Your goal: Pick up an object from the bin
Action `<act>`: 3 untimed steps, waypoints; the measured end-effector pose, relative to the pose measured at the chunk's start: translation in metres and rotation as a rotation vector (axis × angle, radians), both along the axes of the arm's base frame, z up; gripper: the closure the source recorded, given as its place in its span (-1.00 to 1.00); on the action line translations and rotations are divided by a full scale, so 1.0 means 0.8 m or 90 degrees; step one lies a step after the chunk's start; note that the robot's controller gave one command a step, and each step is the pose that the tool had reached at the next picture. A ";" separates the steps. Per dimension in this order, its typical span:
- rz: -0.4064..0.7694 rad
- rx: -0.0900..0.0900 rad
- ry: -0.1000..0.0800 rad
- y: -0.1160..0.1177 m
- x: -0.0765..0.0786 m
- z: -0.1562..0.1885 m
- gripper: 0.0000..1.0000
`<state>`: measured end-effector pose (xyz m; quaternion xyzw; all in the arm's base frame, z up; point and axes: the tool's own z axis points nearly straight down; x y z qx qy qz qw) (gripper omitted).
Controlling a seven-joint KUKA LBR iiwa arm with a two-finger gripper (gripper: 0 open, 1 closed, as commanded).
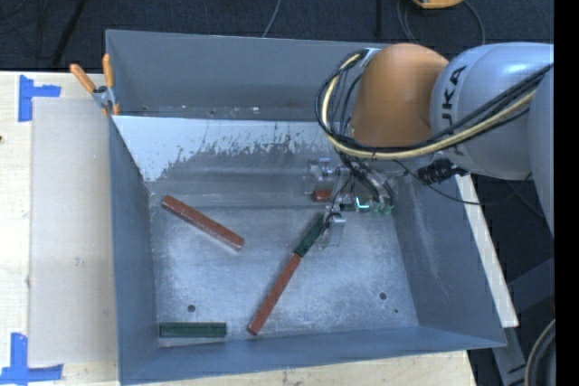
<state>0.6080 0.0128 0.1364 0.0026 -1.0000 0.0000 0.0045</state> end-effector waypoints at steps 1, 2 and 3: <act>0.084 0.001 0.000 -0.041 -0.043 -0.088 -1.00; 0.185 0.001 -0.008 -0.043 -0.040 -0.012 -1.00; 0.508 0.004 -0.005 -0.026 -0.006 -0.085 -1.00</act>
Offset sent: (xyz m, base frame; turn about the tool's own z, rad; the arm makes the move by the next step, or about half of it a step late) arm -0.0319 -0.0323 -0.0664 -0.1340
